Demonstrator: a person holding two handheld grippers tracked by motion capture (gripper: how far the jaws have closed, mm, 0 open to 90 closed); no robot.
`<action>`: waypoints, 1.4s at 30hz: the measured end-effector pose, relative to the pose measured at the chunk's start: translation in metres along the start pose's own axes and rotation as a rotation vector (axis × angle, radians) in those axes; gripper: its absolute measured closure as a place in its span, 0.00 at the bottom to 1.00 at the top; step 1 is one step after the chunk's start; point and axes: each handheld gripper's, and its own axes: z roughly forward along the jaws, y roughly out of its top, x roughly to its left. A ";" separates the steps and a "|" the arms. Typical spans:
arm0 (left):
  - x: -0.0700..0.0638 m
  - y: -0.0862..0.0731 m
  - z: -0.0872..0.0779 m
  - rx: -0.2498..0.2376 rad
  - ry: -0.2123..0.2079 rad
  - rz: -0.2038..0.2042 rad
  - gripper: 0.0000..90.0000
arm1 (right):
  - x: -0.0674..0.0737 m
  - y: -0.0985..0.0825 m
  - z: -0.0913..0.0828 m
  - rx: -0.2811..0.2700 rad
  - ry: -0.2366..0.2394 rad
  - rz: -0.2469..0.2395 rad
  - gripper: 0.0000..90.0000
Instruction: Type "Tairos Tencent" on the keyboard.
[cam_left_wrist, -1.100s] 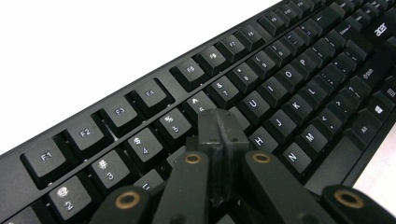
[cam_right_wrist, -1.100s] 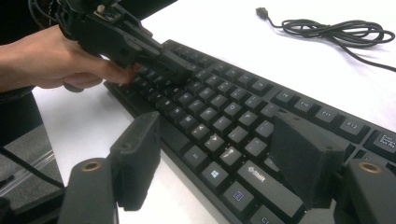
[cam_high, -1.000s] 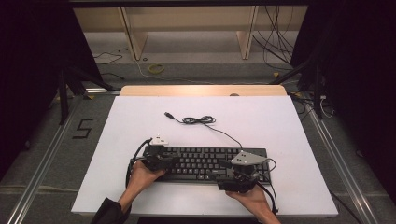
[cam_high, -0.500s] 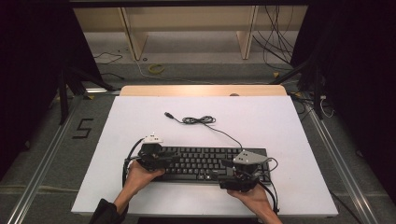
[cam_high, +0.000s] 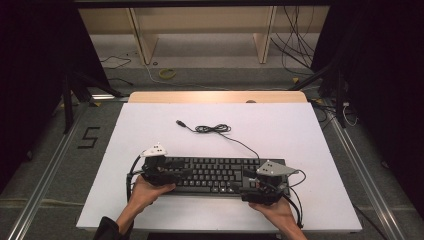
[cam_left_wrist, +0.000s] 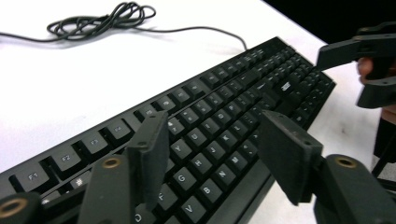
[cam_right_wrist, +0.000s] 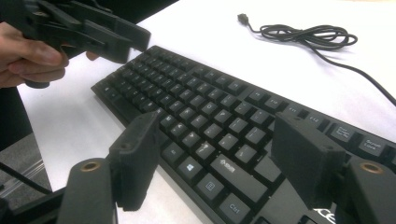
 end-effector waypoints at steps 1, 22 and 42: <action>-0.001 0.000 -0.001 -0.002 -0.003 0.003 0.46 | -0.001 0.000 -0.001 -0.002 -0.001 -0.002 0.37; -0.010 -0.019 -0.026 -0.094 -0.045 0.016 0.32 | -0.014 -0.009 -0.027 -0.034 -0.031 -0.002 0.37; -0.017 -0.038 -0.041 -0.109 -0.036 0.017 0.27 | -0.021 -0.030 -0.050 -0.049 -0.063 0.024 0.35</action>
